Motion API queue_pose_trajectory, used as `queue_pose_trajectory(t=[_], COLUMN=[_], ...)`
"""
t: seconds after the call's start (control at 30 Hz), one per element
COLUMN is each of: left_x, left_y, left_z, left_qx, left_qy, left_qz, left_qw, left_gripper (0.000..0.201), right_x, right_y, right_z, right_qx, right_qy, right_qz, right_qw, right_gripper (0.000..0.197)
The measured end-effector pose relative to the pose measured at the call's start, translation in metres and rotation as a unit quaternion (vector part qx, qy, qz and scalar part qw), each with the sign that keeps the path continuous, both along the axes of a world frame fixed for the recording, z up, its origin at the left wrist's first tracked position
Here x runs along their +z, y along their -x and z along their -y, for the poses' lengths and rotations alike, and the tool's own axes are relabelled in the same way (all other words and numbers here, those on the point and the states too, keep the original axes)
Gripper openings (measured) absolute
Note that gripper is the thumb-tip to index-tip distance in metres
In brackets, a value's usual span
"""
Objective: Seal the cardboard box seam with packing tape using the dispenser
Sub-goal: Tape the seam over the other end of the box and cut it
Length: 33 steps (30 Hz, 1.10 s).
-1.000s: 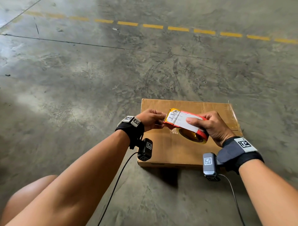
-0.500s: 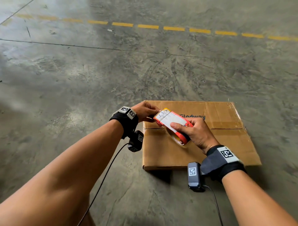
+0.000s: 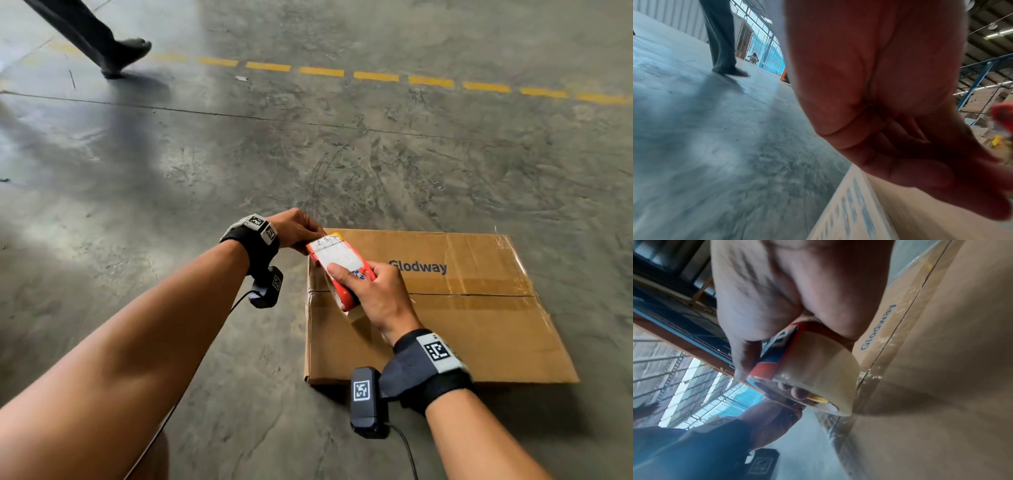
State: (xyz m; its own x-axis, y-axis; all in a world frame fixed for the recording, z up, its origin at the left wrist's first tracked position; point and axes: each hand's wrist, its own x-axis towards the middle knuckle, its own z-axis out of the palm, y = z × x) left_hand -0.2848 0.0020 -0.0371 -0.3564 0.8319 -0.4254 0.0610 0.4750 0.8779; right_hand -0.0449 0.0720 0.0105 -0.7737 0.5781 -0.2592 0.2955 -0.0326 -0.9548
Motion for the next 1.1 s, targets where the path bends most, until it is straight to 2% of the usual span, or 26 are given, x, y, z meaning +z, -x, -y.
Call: queue_pose_trajectory(t=[0.07,0.17,0.3,0.4,0.47,0.6,0.73,0.87,1.0,1.1], left_x=[0.003,0.002,0.002,0.003,0.003,0.004,-0.004,-0.011,-0.018,-0.021], left_y=[0.01,0.021,0.034,0.049,0.054,0.055,0.06,0.063,0.065,0.066], left_z=[-0.002,-0.006,-0.006,-0.003,-0.009,-0.029,-0.046,-0.055,-0.057,-0.055], left_qx=[-0.02,-0.045,-0.022,0.015,-0.002,-0.029,-0.088,-0.108,-0.117,-0.121], left_qy=[0.009,0.023,0.022,0.017,0.021,0.019,0.049,0.065,0.085,0.099], left_qz=[-0.005,-0.01,-0.026,-0.053,-0.067,-0.122,-0.216,-0.273,-0.297,-0.308], left_qw=[1.0,0.999,0.999,0.998,0.998,0.992,0.971,0.954,0.944,0.939], left_gripper=[0.021,0.022,0.011,0.019,0.017,0.014,0.015,0.015,0.02,0.024], right_x=[0.001,0.002,0.005,0.005,0.005,0.004,-0.002,-0.001,-0.006,-0.009], right_y=[0.003,0.007,0.006,-0.004,-0.011,-0.015,-0.017,-0.007,0.001,0.001], right_z=[0.004,0.011,0.015,0.016,0.02,0.029,0.035,0.038,0.044,0.046], right_qx=[-0.019,-0.032,-0.046,-0.057,-0.06,-0.06,-0.062,-0.056,-0.052,-0.052], right_qy=[0.014,0.022,0.035,0.058,0.071,0.053,0.057,0.062,0.061,0.073], right_qz=[0.001,-0.002,0.009,0.013,0.013,0.019,0.015,0.024,0.032,0.034], right_qw=[1.0,0.999,0.998,0.997,0.996,0.997,0.996,0.996,0.996,0.995], right_gripper=[0.067,0.049,0.062,0.043,0.032,0.034,0.055,0.033,0.035,0.027])
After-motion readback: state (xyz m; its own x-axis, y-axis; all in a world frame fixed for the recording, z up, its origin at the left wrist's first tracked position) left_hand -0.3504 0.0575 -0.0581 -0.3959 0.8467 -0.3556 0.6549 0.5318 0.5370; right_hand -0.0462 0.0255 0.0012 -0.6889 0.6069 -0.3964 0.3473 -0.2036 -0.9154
